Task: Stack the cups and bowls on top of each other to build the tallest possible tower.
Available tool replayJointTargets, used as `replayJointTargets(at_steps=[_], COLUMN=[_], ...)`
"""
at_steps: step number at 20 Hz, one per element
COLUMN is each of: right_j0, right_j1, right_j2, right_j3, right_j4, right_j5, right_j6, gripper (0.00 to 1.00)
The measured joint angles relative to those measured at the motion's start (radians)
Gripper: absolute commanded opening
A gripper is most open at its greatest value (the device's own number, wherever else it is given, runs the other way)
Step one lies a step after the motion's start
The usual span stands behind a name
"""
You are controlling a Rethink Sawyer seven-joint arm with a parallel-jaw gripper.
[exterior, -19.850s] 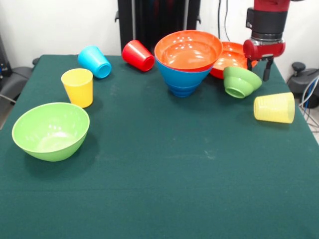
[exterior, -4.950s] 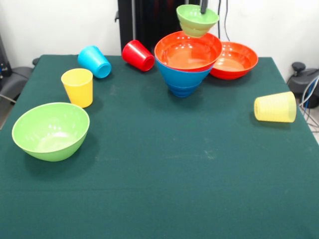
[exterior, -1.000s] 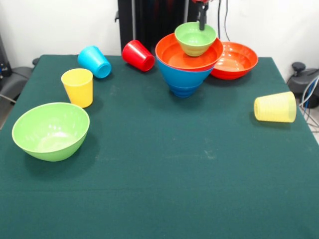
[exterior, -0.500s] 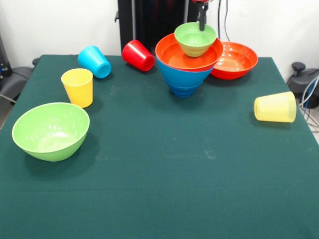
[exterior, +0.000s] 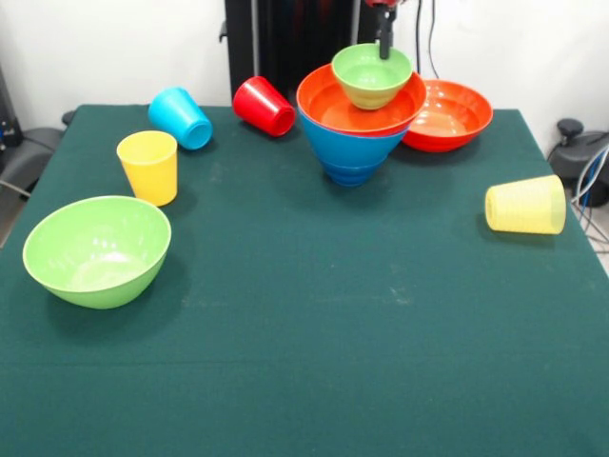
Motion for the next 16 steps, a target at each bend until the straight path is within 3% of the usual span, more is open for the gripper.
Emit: replayJointTargets(at_steps=[1,16], right_j0=[0.000,0.007], right_j1=[0.010,0.014], right_j2=[-0.002,-0.009], right_j3=[-0.001,-0.001], right_j4=[0.000,0.000], right_j5=[0.008,0.012], right_j6=[0.000,0.000], gripper=[1.00,1.00])
